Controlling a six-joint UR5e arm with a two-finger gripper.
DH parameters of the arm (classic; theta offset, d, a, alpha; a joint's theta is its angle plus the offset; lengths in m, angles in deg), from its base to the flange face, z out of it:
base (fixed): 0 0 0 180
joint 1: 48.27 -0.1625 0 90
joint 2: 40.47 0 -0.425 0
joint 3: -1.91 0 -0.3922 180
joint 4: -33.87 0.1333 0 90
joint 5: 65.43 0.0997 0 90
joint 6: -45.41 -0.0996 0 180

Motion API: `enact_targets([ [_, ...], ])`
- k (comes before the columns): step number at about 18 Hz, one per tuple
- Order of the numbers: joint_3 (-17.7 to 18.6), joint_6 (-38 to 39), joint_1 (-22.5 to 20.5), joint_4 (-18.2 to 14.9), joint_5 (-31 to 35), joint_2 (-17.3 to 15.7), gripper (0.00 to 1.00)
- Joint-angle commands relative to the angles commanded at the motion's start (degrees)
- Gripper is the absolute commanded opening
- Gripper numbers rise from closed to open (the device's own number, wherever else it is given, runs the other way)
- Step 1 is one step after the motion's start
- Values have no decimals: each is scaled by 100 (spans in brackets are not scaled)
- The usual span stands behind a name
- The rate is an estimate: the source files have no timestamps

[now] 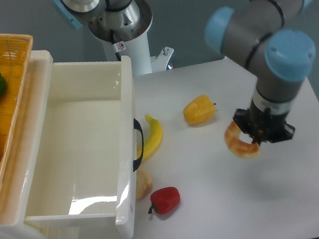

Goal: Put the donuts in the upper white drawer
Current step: 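Carry the held tan donut with the gripper toward the open white drawer, then lower the donut into the drawer and open the gripper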

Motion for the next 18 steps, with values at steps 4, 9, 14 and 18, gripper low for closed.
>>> enact_targets([
  [4, 35, 1206, 413, -150, -124, -352, 0],
  [9, 307, 2068, 686, -89, -466, -993, 0],
  [14, 343, 2226, 870, -80, -661, -1381, 0],
  [18, 518, 2411, 1195, 69, -617, -1452, 0],
])
